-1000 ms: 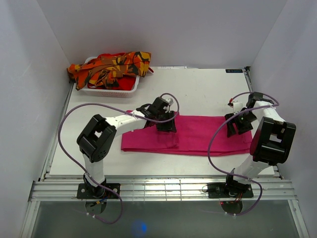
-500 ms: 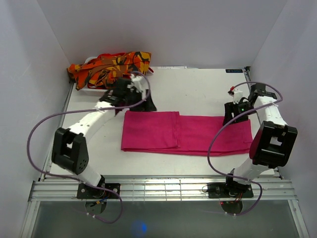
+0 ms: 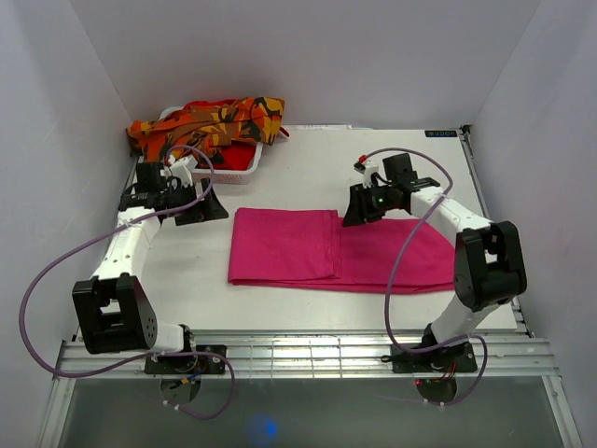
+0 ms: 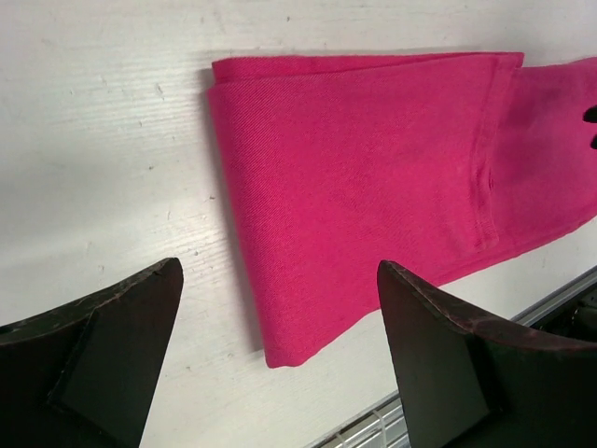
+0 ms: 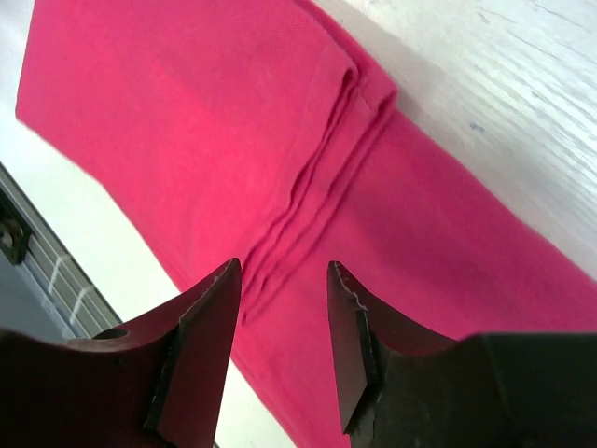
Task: Fold and stack the trousers
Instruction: Fold the trousers
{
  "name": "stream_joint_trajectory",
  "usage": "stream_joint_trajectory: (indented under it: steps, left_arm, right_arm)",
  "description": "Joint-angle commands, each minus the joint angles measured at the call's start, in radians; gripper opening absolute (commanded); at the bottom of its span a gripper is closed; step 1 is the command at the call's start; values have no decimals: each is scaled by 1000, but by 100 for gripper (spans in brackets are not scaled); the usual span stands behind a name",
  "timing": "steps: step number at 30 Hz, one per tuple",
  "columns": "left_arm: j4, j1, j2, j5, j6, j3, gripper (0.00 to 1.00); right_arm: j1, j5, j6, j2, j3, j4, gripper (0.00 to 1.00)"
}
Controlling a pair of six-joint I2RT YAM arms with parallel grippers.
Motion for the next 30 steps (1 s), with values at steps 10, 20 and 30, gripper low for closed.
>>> stream_joint_trajectory:
  steps: [10, 20, 30]
  left_arm:
    - [31, 12, -18, 59, -24, -63, 95]
    - [91, 15, -8, 73, -90, -101, 95]
    - [108, 18, 1, 48, -96, -103, 95]
  right_arm:
    - [141, 135, 202, 201, 114, 223, 48]
    - [157, 186, 186, 289, 170, 190, 48]
    - [162, 171, 179, 321, 180, 167, 39]
